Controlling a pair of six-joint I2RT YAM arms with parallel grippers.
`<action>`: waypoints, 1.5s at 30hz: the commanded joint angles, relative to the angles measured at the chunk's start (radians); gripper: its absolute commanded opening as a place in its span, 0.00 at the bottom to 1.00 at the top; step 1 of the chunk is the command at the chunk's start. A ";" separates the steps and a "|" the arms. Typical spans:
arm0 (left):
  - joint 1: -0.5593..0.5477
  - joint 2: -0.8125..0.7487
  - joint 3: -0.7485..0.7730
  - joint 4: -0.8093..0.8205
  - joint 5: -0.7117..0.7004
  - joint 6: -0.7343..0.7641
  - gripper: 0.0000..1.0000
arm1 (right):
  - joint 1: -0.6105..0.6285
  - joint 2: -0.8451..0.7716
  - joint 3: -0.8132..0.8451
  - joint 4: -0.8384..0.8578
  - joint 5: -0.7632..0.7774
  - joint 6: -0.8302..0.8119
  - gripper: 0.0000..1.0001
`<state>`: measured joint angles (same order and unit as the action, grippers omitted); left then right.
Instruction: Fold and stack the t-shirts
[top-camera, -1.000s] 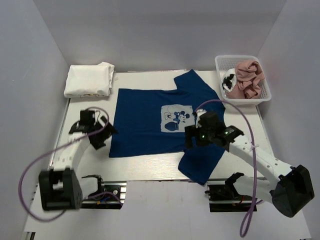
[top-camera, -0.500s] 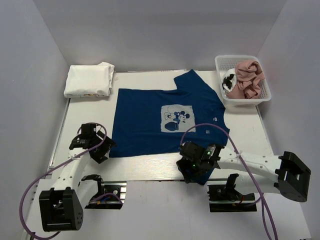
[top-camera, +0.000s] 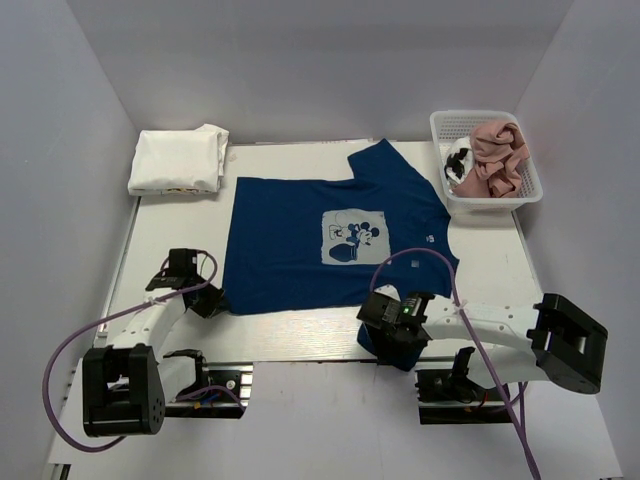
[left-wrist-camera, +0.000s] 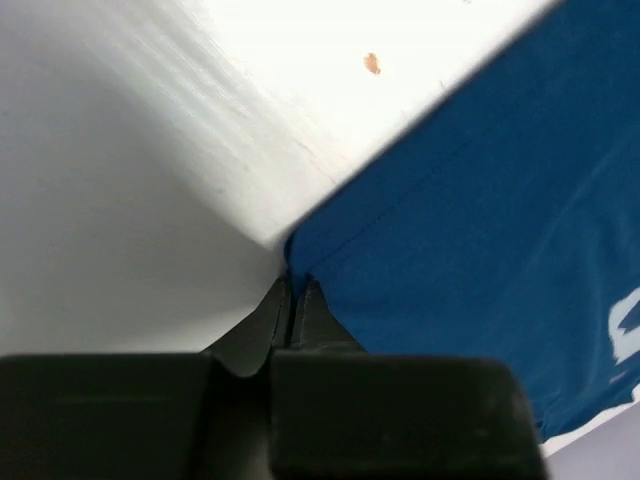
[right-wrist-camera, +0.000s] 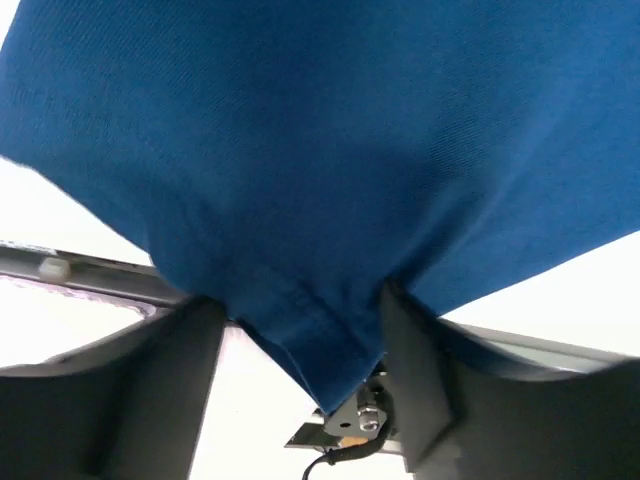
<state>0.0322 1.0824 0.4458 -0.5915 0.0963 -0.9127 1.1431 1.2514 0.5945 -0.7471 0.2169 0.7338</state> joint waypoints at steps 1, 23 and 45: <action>-0.003 0.013 -0.016 0.021 -0.012 0.006 0.01 | -0.006 0.051 -0.033 -0.006 0.105 0.064 0.65; -0.003 -0.042 0.116 0.007 -0.017 0.058 0.00 | -0.058 -0.098 0.154 -0.156 0.151 0.004 0.00; 0.006 0.531 0.632 0.062 -0.012 0.058 0.00 | -0.554 0.278 0.580 0.133 0.266 -0.382 0.00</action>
<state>0.0311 1.5837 1.0149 -0.5240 0.1005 -0.8608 0.6201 1.4872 1.1072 -0.6579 0.4591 0.4236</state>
